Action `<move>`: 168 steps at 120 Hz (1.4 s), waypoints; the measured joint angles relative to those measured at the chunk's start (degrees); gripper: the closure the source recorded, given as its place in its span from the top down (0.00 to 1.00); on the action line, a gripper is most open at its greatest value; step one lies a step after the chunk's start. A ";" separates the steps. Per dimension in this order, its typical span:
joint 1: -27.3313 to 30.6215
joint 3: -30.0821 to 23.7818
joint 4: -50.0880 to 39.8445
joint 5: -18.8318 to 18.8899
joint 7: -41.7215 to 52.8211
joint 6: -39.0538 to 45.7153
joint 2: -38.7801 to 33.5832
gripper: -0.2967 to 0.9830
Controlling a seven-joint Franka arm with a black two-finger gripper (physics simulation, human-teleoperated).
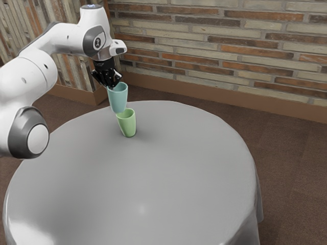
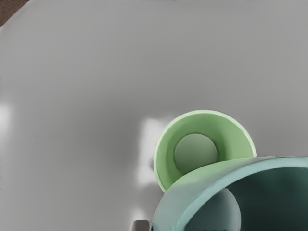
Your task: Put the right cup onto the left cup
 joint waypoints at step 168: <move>0.37 -0.71 -1.47 0.15 0.67 6.79 4.83 0.32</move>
